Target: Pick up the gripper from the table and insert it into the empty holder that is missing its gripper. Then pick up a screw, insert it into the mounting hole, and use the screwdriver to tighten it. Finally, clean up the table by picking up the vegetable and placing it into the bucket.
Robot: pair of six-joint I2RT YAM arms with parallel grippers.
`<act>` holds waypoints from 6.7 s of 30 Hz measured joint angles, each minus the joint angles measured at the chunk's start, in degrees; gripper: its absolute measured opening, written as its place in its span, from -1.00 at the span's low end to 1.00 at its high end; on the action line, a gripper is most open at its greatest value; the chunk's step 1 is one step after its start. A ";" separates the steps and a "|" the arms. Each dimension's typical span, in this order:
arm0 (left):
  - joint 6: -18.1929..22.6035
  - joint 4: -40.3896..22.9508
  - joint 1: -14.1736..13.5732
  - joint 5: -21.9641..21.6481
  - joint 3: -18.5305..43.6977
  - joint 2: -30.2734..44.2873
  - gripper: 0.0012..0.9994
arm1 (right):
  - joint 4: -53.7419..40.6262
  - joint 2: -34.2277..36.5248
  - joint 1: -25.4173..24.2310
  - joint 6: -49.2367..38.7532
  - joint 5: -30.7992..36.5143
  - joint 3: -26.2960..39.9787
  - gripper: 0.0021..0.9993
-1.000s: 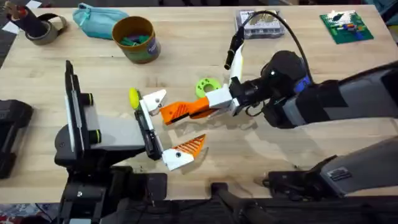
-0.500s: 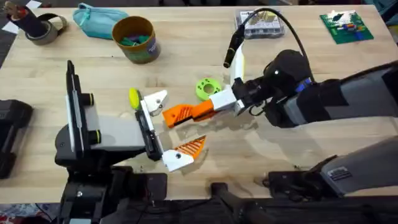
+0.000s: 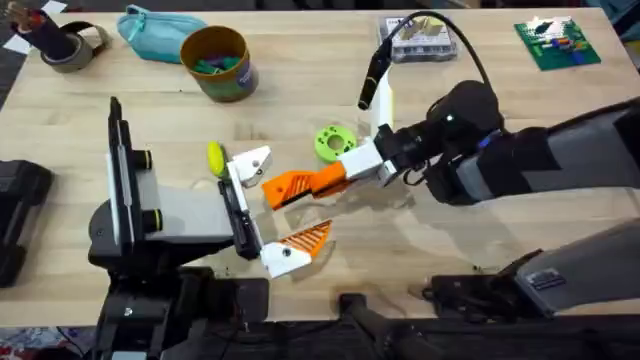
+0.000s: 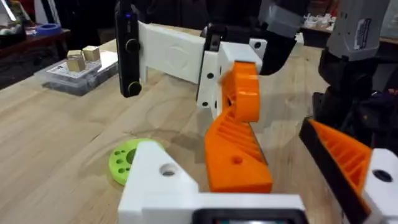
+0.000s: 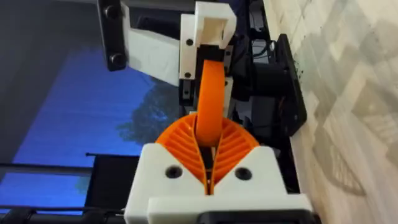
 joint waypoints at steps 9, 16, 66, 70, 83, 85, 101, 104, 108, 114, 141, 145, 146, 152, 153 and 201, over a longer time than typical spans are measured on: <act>0.00 0.00 0.00 0.00 0.00 0.00 0.97 | 0.00 0.00 0.00 0.62 2.90 0.00 -0.96; 0.01 0.00 0.00 0.00 0.00 0.00 0.97 | 0.00 0.00 0.00 0.79 4.24 0.00 -0.96; 0.00 0.00 0.00 0.00 0.00 0.00 0.98 | 0.00 0.00 -0.92 -0.11 3.26 0.02 -0.96; 0.00 0.00 0.00 0.00 0.00 0.00 0.98 | 0.00 0.00 -0.92 -0.11 3.26 0.13 -0.96; 0.00 0.00 0.00 0.00 0.00 0.00 0.98 | 0.00 0.00 -0.92 -0.11 3.26 0.46 -0.96; 0.02 0.00 0.00 0.00 0.00 0.00 0.98 | 0.00 0.00 -0.92 -0.11 3.26 0.46 -0.96; 0.02 0.00 0.00 0.00 0.00 0.00 0.97 | 0.00 0.00 -0.92 -0.09 3.92 0.46 -0.96; 0.00 0.00 0.00 0.02 0.00 0.00 0.97 | 0.00 0.00 -0.92 -0.09 3.94 0.46 -0.96; 0.00 0.00 0.00 0.02 0.00 0.00 0.97 | 0.02 0.00 -0.92 -0.09 3.96 0.46 -0.96; 0.00 -0.02 0.00 0.02 0.00 0.02 0.97 | 0.00 0.00 -0.92 -0.09 4.87 0.46 -0.96; 0.02 0.04 0.02 -0.61 0.00 0.00 0.97 | -0.16 0.00 0.62 -0.63 8.53 0.46 -0.96; 0.02 0.10 0.02 -0.89 0.00 0.00 0.97 | -0.19 0.00 0.76 -0.84 8.85 0.46 -0.96; 0.02 0.11 0.02 -0.95 0.00 0.00 0.97 | -0.19 0.00 0.78 -0.95 9.03 0.46 -0.96; 0.02 0.20 0.02 -1.36 0.00 0.02 0.97 | -0.74 0.00 0.93 -2.46 10.30 0.46 -0.96; 0.02 0.20 0.02 -1.36 0.00 0.01 0.97 | -0.86 0.00 0.97 -2.63 10.47 0.46 -0.96; -0.43 0.45 0.67 -3.34 0.02 0.00 0.98 | -20.93 0.38 5.21 -13.97 13.34 9.85 -0.96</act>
